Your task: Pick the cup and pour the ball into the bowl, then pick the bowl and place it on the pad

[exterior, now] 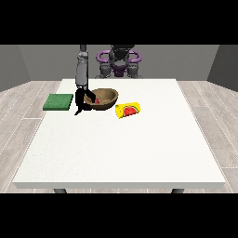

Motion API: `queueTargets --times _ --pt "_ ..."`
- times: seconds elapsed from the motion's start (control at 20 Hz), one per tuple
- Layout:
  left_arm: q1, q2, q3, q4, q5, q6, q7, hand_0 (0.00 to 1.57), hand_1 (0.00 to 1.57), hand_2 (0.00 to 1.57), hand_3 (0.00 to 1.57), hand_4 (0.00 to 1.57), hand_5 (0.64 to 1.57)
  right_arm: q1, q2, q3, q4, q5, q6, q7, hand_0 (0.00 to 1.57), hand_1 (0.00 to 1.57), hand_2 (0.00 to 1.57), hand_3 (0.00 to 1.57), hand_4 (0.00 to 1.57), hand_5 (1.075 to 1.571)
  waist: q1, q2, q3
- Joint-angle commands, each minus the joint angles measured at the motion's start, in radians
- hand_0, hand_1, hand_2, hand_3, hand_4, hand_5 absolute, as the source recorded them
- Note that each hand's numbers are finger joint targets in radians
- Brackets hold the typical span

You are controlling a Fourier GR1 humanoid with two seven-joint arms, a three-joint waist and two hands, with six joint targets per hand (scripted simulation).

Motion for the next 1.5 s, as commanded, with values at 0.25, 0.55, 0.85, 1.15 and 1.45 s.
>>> queueTargets --times 0.25,0.55,0.85,1.15,1.45 --pt "0.1 0.028 0.042 0.174 -0.019 -0.05 -0.082 0.0 0.0 0.0 0.0 0.0 1.548 -0.053 -0.125 0.1 -0.067 0.128 -0.071 0.422 1.57 1.57 1.57 1.57 1.23 1.472 -0.071 -0.1 0.0273" --pt "0.176 0.081 0.079 0.271 -0.031 -0.098 -0.166 0.0 0.0 0.0 0.0 0.0 1.543 -0.129 -0.174 0.146 -0.125 0.171 -0.045 0.603 1.57 1.57 1.57 1.57 1.25 1.476 -0.133 -0.135 0.0298" --pt "0.17 0.148 0.107 0.243 -0.007 -0.11 -0.146 0.0 0.0 0.0 0.0 0.0 1.539 -0.04 -0.258 0.082 -0.027 0.14 0.061 0.389 1.57 1.57 1.57 1.57 1.3 1.52 -0.15 -0.058 0.0319" --pt "0.171 0.091 0.065 0.206 -0.034 -0.037 -0.158 0.0 0.0 0.0 0.0 0.0 1.539 -0.124 -0.266 0.091 0.032 0.169 0.054 0.44 1.57 1.57 1.57 1.57 1.3 1.519 -0.156 -0.082 0.0316" --pt "0.149 0.126 0.073 0.15 -0.013 -0.034 -0.125 0.0 0.0 0.0 0.0 0.0 1.533 -0.138 -0.405 -0.011 0.141 0.117 0.158 0.293 1.57 1.57 1.57 1.48 1.31 1.532 -0.159 -0.026 0.0326"
